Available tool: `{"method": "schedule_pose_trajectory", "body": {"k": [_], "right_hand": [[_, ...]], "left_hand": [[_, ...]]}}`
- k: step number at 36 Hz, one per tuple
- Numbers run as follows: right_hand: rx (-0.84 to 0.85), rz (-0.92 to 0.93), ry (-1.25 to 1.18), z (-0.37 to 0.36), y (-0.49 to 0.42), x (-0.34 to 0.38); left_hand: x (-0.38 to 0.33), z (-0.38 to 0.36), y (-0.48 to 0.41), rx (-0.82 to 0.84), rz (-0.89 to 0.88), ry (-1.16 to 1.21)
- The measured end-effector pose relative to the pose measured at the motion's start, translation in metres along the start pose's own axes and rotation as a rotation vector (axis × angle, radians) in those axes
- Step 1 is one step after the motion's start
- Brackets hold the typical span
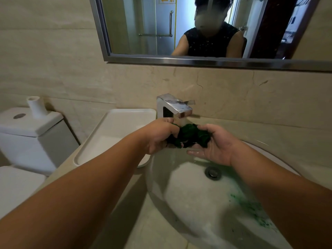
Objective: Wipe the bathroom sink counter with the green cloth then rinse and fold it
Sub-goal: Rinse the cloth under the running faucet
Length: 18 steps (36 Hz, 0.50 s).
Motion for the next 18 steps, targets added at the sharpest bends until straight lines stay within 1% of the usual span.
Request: {"method": "schedule_pose_trajectory", "body": {"k": [3,6,9,11,14,18], "right_hand": [[0.021,0.007,-0.046,-0.005,-0.006,-0.003],[0.024,0.008,-0.158,-0.010,-0.012,-0.010],[-0.054,0.038,-0.249,-0.012,-0.017,-0.013],[-0.101,0.089,-0.247,-0.014,-0.018,-0.011],[-0.158,0.190,-0.229,-0.013,-0.017,-0.001],[-0.206,0.258,-0.277,-0.005,-0.014,0.015]], "left_hand": [[0.000,0.000,0.004,0.044,0.001,-0.033],[0.002,-0.005,0.007,0.147,0.019,-0.076],[0.006,-0.010,0.007,0.201,0.047,-0.119],[0.011,-0.009,0.003,0.169,0.065,-0.152],[0.010,-0.014,0.004,0.122,0.040,-0.240],[0.013,-0.017,0.002,0.086,0.069,-0.428]]}}
Point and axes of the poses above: each hand's wrist, its own y-axis away from the middle knuckle, its own z-axis out of the back of the hand, x = y × z, the point moved 4 cm from there along -y, towards the middle knuckle, and after that the axes turned 9 degrees about -y, right-handed, at the moved point
